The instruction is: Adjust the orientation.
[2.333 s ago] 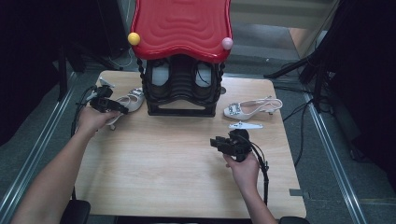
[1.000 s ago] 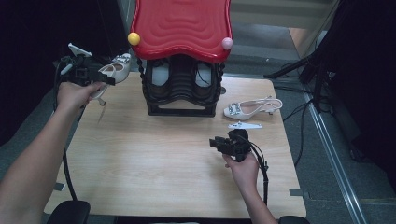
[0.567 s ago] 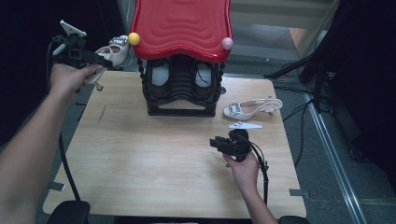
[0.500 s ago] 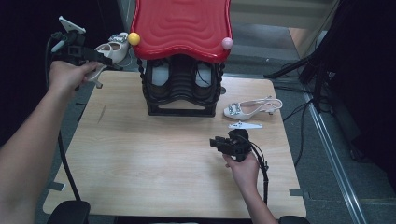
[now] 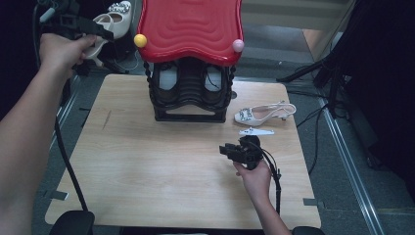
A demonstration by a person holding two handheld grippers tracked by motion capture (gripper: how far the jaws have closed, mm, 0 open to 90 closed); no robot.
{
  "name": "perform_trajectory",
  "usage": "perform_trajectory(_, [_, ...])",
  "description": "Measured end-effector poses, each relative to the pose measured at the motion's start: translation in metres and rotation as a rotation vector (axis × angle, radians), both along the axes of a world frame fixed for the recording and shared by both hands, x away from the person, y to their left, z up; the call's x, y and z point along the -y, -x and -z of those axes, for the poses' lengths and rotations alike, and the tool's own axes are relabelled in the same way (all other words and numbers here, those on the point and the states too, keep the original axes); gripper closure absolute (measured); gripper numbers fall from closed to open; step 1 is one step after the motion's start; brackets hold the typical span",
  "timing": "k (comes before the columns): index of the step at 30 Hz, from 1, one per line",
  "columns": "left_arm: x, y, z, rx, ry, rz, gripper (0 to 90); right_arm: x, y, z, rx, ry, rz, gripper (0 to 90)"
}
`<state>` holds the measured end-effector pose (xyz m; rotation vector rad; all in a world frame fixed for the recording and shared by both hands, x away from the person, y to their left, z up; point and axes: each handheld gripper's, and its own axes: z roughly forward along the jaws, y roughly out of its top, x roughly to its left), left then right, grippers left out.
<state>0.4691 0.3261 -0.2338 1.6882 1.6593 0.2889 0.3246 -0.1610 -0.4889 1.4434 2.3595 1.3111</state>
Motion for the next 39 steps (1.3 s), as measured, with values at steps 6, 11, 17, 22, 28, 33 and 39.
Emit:
perform_trajectory(6, [0.016,0.002,-0.033,0.07,0.001,0.0,39.8,0.0,0.0,0.0,0.0,-0.002,0.001,68.5])
perform_trajectory(11, [0.034,0.004,-0.058,0.124,-0.016,0.015,39.8,0.001,0.0,0.0,0.0,-0.003,-0.001,68.5])
perform_trajectory(17, [0.062,0.004,-0.079,0.158,-0.022,0.045,39.8,0.001,0.0,-0.001,0.001,-0.007,-0.002,68.5])
perform_trajectory(22, [0.092,-0.001,-0.086,0.174,-0.03,0.075,39.7,0.002,0.0,-0.001,0.003,-0.01,0.0,68.5])
perform_trajectory(28, [0.119,-0.01,-0.084,0.19,-0.012,0.088,39.7,0.004,0.0,-0.002,0.009,-0.015,0.001,68.5])
perform_trajectory(33, [0.142,-0.017,-0.077,0.191,-0.002,0.103,39.5,0.005,0.001,-0.004,0.011,-0.023,0.0,68.5])
perform_trajectory(39, [0.159,-0.022,-0.064,0.174,-0.01,0.14,39.3,0.007,0.001,-0.006,0.017,-0.03,0.0,68.5])
